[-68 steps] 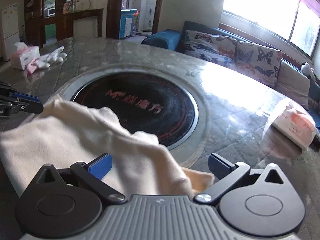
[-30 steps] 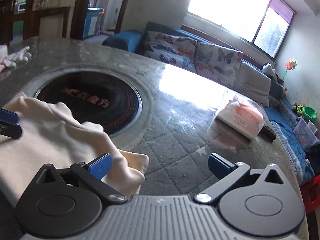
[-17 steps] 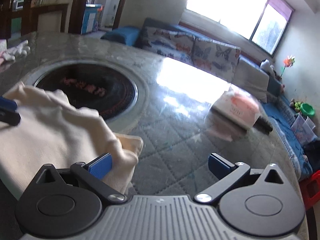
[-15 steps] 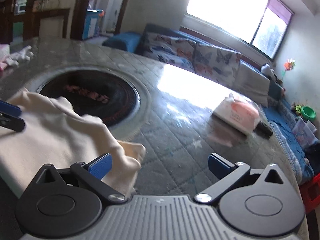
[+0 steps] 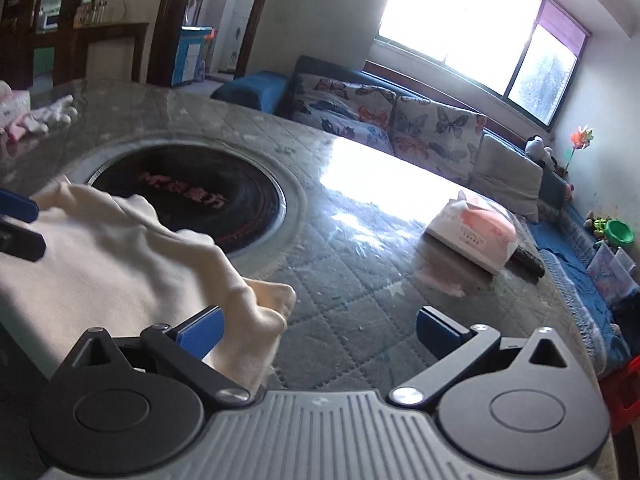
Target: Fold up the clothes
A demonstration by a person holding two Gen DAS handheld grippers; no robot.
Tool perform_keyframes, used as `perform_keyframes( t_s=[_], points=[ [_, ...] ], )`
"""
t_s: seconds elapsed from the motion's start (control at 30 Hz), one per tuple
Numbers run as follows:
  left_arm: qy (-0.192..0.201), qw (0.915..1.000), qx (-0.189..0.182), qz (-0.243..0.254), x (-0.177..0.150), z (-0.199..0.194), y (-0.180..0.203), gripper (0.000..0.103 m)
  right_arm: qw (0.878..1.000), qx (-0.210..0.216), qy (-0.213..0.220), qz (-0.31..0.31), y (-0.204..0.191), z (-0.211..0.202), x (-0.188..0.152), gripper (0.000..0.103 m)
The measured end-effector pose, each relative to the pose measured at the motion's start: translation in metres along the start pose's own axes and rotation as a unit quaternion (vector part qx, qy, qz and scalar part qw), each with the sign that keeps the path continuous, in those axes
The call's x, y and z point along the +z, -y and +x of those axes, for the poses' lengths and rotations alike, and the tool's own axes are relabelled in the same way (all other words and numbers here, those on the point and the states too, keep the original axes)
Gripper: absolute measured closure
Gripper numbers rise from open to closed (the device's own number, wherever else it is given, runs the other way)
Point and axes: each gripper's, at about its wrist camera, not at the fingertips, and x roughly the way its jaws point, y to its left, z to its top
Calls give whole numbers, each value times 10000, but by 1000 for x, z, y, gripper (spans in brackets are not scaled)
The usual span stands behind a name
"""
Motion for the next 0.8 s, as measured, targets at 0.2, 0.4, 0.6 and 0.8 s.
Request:
perform_keyframes(
  t_s=[0.2, 0.4, 0.6, 0.8],
  points=[
    [21, 9999, -68, 113, -9, -16, 9, 44, 9987, 466, 203, 20, -10, -19, 1, 0],
    [-81, 9999, -6, 70, -21, -21, 10, 45, 9977, 634, 211, -106, -20, -24, -6, 0],
    [-176, 9998, 50, 10, -30, -17, 6, 45, 9981, 580, 62, -178, -24, -19, -17, 0],
    [-200, 9998, 28, -20, -37, -14, 3, 44, 9982, 562, -102, -154, -27, -10, -28, 0]
  ],
)
